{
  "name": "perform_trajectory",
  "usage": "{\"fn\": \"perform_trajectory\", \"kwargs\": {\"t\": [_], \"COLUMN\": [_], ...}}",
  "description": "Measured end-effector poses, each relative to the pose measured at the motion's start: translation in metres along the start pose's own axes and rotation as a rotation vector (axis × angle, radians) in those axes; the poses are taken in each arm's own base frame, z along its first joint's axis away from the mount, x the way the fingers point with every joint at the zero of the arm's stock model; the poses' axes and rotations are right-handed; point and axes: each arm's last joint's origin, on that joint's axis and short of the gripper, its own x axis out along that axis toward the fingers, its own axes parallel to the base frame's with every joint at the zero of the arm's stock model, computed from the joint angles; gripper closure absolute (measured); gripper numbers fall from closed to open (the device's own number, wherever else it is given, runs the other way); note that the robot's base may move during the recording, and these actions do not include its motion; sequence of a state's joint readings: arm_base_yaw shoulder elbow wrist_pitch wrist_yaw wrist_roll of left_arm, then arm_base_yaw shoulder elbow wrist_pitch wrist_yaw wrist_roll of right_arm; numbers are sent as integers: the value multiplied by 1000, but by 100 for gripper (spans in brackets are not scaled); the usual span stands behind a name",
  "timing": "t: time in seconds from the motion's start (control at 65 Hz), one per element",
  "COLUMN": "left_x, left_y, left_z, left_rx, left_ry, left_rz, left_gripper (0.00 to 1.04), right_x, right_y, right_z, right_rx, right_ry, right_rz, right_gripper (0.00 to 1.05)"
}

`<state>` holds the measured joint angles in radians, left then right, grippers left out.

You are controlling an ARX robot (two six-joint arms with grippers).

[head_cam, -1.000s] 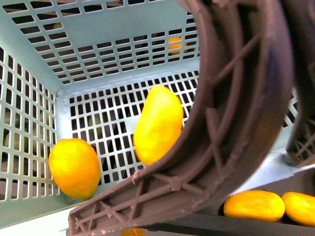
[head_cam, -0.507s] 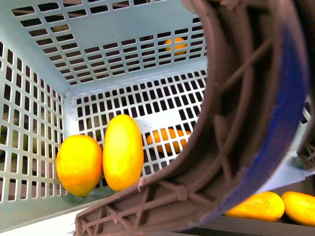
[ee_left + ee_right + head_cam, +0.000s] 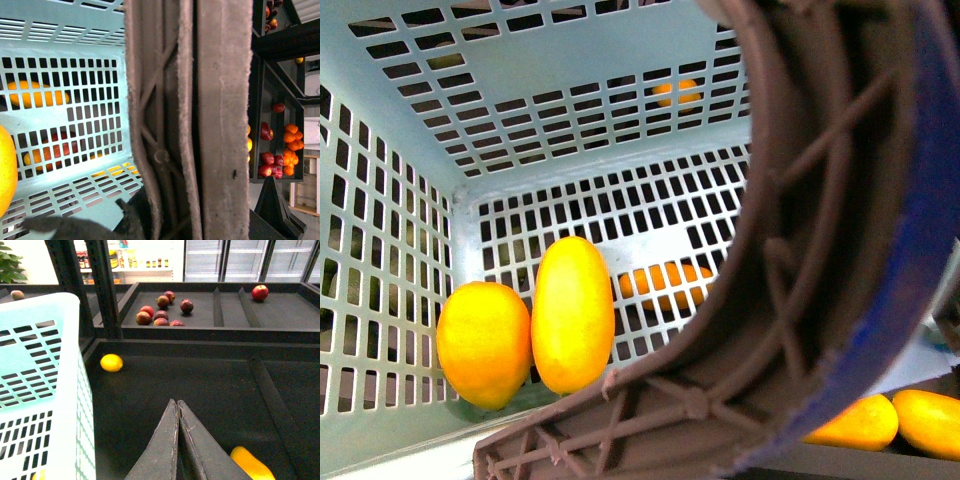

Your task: Pick lemon and mango into basket

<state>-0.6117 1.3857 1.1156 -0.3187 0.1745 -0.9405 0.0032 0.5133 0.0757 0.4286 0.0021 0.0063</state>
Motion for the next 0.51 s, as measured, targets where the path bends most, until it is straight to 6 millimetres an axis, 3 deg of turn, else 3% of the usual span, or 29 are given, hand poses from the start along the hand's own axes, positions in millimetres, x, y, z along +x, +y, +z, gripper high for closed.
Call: {"fn": "perform_trajectory", "kwargs": {"t": [0.507], "left_x": [0], "left_y": [0], "left_z": [0], "left_rx": [1], "left_ry": [-2], "left_rz": [1], "left_gripper": [90], "right_x": [-16], "right_y": [0], "right_z": [-10], "right_rx": [0], "right_ry": [-27], "right_rz": [-1], "right_gripper": [103]}}
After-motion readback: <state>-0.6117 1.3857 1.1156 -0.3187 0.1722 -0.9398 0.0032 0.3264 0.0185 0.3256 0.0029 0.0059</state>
